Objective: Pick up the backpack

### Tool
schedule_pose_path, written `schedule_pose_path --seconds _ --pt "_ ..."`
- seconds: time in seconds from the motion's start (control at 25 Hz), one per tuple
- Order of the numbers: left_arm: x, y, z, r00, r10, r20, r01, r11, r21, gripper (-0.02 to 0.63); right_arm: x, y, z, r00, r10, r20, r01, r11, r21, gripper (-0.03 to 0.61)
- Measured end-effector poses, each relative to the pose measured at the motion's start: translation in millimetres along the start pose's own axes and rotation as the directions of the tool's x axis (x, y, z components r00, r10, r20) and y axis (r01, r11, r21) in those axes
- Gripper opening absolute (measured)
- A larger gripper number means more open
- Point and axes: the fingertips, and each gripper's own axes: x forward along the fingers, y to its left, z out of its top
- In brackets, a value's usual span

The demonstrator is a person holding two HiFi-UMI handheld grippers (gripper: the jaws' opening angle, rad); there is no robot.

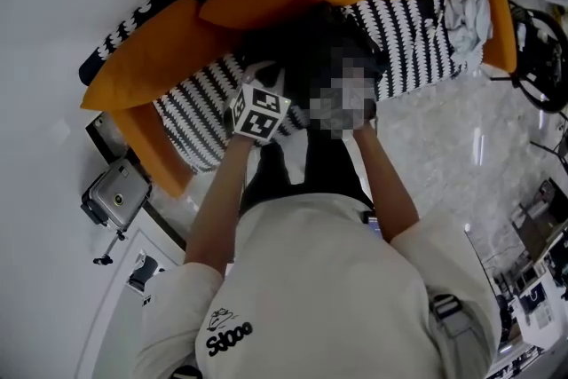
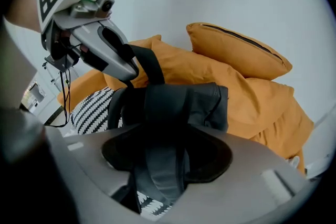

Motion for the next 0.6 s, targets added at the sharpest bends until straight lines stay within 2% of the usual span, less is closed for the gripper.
schedule_pose_path --seconds 0.2,0.32,0.44,0.6 --pt "-16.9 -17.7 5.1 0.998 -0.032 0.047 0.037 0.994 -0.107 0.011 -21.4 10.8 -11.6 0.999 -0.034 -0.025 0.034 0.999 0.009 0.185" --pt "-27.3 -29.9 9.4 0.996 -0.054 0.068 0.061 0.991 -0.117 0.011 -36.8 13.2 -19.3 0.998 -0.059 -0.032 0.061 0.998 0.035 0.164" --pt "-36.7 -39.8 14.0 0.994 -0.050 0.098 0.063 0.990 -0.124 0.011 -59.8 14.0 -20.3 0.996 -0.090 -0.002 0.089 0.990 0.106 0.133" --pt "-53.4 -60.2 22.0 0.989 -0.049 0.141 0.067 0.990 -0.124 0.011 -96.5 15.8 -19.2 0.984 -0.164 0.068 0.145 0.962 0.230 0.094"
